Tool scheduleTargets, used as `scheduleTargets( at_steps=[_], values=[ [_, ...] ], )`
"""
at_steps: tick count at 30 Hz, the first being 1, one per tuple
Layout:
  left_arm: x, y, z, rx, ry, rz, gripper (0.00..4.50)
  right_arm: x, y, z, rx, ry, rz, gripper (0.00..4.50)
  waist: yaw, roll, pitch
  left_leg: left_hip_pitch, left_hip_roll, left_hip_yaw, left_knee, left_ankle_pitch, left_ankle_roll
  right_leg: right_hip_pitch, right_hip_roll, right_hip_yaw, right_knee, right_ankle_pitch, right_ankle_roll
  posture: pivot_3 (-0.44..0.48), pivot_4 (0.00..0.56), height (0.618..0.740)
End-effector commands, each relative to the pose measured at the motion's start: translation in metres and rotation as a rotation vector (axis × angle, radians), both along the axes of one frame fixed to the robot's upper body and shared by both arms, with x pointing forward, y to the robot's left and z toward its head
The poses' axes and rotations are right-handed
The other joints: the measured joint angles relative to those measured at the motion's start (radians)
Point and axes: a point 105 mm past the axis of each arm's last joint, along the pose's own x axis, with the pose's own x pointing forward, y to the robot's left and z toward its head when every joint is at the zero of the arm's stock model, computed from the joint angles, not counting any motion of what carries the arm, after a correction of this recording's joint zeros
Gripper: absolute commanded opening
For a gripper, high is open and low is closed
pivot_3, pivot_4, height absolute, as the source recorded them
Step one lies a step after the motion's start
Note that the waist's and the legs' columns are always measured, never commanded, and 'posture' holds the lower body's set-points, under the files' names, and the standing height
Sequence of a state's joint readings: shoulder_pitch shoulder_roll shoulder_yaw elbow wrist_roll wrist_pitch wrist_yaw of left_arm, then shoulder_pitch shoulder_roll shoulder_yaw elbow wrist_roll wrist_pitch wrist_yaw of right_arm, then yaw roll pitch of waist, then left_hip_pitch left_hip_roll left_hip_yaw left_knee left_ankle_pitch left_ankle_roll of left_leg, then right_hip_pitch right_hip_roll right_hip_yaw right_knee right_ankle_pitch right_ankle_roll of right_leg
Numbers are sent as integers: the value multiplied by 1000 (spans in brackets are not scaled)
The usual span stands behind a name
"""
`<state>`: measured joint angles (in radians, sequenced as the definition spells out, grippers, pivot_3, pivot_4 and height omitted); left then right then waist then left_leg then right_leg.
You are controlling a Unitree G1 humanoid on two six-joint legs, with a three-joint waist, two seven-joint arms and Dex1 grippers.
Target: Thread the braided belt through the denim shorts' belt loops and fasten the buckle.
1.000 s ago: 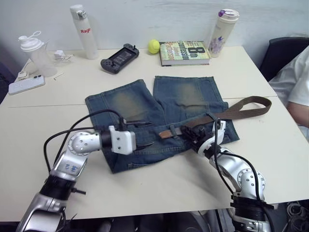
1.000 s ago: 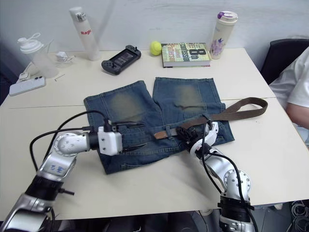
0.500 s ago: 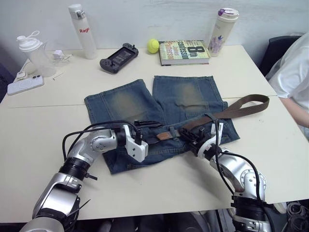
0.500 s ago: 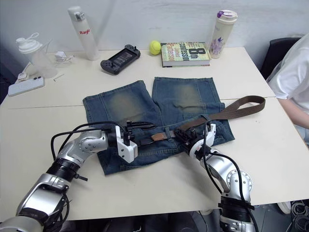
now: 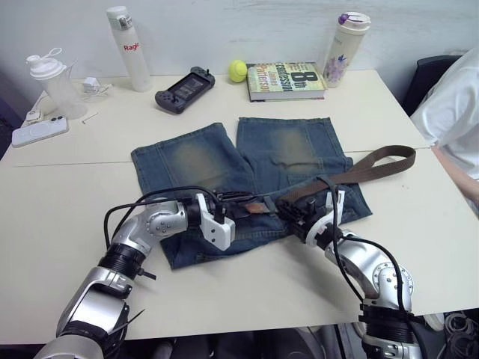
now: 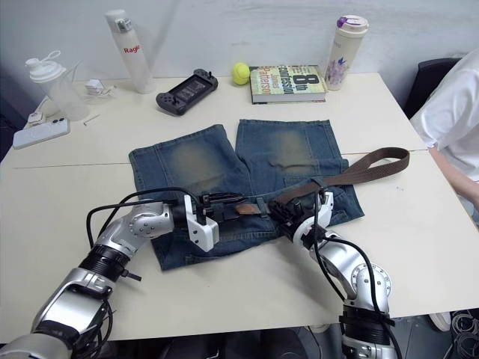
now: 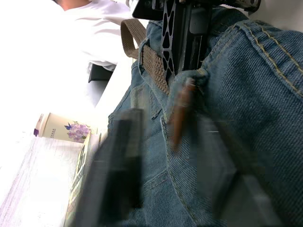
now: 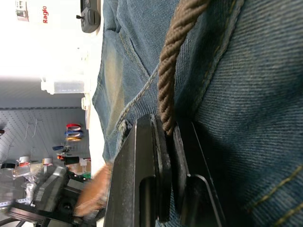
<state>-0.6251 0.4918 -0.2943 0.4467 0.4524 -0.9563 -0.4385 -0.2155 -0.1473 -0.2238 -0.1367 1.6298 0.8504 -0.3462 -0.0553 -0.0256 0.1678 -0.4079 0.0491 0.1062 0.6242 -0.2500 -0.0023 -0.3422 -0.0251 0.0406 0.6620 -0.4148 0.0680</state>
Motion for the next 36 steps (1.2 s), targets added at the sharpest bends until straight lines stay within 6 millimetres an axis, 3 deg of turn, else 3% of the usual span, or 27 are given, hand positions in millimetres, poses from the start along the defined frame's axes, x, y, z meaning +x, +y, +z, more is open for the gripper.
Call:
scheduleTargets(
  at_steps=[1,9,14,17,19,20,23,26,30,32,36],
  values=[
    [-2,0,11,-26,-32,-13,98,-4,4,6,-5,-29,30,0,0,0,0,0,0,0,0,0,0,0,0,0,0,0,0,0,150,740],
    [-3,-2,8,-3,-26,-15,98,-4,3,17,-16,-68,20,0,2,0,0,0,0,0,0,0,0,0,0,0,0,0,0,0,150,740],
    [-4,-2,8,-2,-24,-14,0,-3,-27,36,-60,-135,-101,1987,3,0,0,-1,0,0,1,0,0,0,0,0,0,0,0,0,150,740],
    [-2,-1,10,-6,-23,-9,0,-18,-47,62,-280,-308,-66,3501,9,2,1,-2,-1,0,2,-1,1,0,-1,0,0,0,0,0,150,740],
    [-2,0,11,-10,-21,-6,0,-26,-55,68,-444,-375,-25,4448,16,2,1,-2,-1,0,3,-1,1,0,-1,-1,-1,0,0,0,150,740],
    [-2,0,11,-11,-20,-6,0,-30,-58,70,-532,-400,-1,4448,18,2,1,-2,-1,-1,4,-1,1,0,-1,-1,-1,0,0,0,150,740],
    [-2,0,11,-12,-20,-9,0,-42,-73,45,-920,-358,124,4448,21,2,1,-1,-1,0,4,-1,1,0,0,0,-3,0,0,0,150,740],
    [-2,-2,12,-16,-16,-11,0,-57,-81,30,-1125,-357,245,4448,27,2,1,-1,0,0,4,-1,1,0,0,0,-3,0,0,0,150,740],
    [-2,-2,12,-18,-13,-10,0,-72,-79,27,-1389,-504,409,4448,27,2,1,-1,-1,1,5,-1,1,0,0,2,-3,0,0,0,150,740],
    [-1,-2,12,-19,-10,-10,0,-70,-82,23,-1579,-588,472,4448,27,2,1,-1,-1,1,5,-1,1,0,0,2,-3,0,0,0,150,740],
    [-1,-3,13,-24,-10,-12,0,-62,-81,18,-1800,-770,538,4448,27,0,2,0,-1,1,5,-1,1,0,0,2,-3,0,1,0,150,740]
  ],
)
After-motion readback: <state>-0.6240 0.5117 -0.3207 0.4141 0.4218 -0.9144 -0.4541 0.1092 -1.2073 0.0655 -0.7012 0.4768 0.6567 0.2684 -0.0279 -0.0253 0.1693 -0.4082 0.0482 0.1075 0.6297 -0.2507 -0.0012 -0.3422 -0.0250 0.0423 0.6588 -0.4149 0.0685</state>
